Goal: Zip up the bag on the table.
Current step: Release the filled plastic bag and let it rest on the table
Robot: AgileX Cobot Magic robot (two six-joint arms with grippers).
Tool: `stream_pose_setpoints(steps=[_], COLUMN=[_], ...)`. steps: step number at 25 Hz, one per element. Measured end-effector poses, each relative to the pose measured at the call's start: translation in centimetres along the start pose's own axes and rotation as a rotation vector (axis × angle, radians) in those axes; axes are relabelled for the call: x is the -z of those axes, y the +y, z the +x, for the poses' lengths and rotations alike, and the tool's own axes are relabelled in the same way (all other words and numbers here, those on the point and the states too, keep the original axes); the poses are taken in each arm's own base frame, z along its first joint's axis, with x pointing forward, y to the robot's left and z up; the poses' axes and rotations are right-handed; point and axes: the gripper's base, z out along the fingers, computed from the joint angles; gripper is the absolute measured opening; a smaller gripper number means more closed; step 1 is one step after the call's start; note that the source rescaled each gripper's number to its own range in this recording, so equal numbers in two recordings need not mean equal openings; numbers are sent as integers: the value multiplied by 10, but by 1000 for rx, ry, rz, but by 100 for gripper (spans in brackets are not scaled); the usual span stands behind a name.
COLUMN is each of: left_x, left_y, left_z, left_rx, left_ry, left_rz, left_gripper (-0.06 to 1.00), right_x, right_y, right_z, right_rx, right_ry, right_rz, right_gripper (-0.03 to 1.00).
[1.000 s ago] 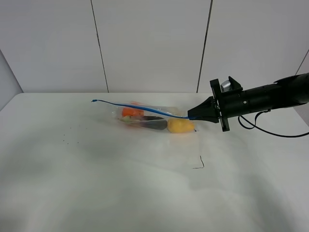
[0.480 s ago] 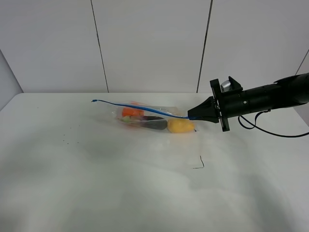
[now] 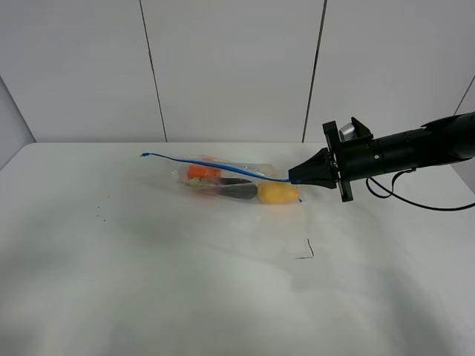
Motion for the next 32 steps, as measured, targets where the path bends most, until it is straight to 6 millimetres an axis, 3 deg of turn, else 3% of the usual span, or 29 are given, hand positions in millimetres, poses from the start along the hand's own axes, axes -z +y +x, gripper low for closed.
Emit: stream_pose_setpoints(steps=[4,17,18,20,23,25,28,32], left_x=[14,15,15,15,15,15,15,15], left_y=[0,-1,-1,-1,-1,-1,-1,-1], left_z=[9,9,9,9,9,9,9,9], left_rx=[1,-4,-3,-2,-2,-2,-2,-1], left_ry=[-106,-113,-113,-113,-113,-113,-113,-113], left_rz=[-5,27,27,27,27,27,27,27], left_gripper=[91,91,91,91,91,91,91,91], right_x=[0,0,0,0,0,1,8,25], right_y=[0,0,0,0,-2,-2,5,17], right_z=[0,0,0,0,2,3,-2,-19], right_rx=[0,-23,-33,-43,-55,-59,-15,39], right_ry=[0,0,1,5,20,35,82,125], right_rz=[0,0,1,6,22,43,142,377], right_gripper=[0,1,5,22,70,89,97,100])
